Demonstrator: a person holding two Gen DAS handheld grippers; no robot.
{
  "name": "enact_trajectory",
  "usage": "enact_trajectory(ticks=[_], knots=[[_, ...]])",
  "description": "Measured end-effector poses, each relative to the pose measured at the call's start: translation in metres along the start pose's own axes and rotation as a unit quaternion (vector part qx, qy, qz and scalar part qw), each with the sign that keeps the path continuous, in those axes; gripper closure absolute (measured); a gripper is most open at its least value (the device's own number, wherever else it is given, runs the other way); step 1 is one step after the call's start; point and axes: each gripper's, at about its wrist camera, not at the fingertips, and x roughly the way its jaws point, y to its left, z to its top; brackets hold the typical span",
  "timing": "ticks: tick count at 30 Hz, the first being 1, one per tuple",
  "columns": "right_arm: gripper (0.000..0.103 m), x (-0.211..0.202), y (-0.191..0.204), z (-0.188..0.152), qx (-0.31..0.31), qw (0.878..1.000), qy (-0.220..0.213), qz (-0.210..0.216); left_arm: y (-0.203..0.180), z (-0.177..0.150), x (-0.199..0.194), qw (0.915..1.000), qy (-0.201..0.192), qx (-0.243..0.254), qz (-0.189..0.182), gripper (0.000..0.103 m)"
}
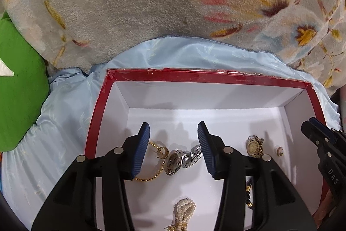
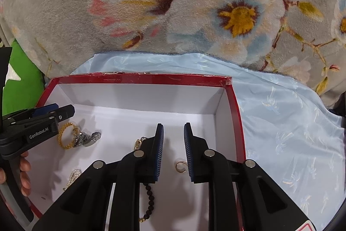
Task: Organize jewelry
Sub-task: 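Withdraw both tools from the box toward the gold drop earrings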
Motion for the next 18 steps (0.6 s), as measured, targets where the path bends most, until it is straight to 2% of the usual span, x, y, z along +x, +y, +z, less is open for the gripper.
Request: enact_trajectory(ticks=[5, 7, 11, 13, 16, 18], knots=[[0.085, -0.005, -0.002, -0.001, 0.008, 1.0, -0.01, 0.005, -0.001, -0.002, -0.009, 0.9997, -0.022, 0.003, 0.011, 0.059], [0.084, -0.012, -0.006, -0.003, 0.019, 1.0, -0.018, 0.013, -0.002, -0.005, -0.022, 0.999, -0.038, 0.013, 0.021, 0.059], [0.084, -0.046, -0.011, -0.012, 0.027, 0.999, -0.038, 0.022, 0.005, -0.018, -0.062, 0.9982, -0.059, 0.011, 0.005, 0.055], [0.082, -0.072, -0.009, -0.022, 0.017, 0.998, -0.05, 0.022, 0.008, -0.034, -0.092, 0.9967, -0.077, 0.024, 0.008, 0.045], [0.076, -0.117, -0.005, -0.048, -0.003, 0.998, -0.066, 0.021, 0.012, -0.068, -0.135, 0.9945, -0.093, 0.046, 0.011, 0.042], [0.072, -0.148, -0.003, -0.073, -0.017, 0.997, -0.07, 0.026, 0.015, -0.092, -0.156, 0.9944, -0.09, 0.053, 0.011, 0.042]])
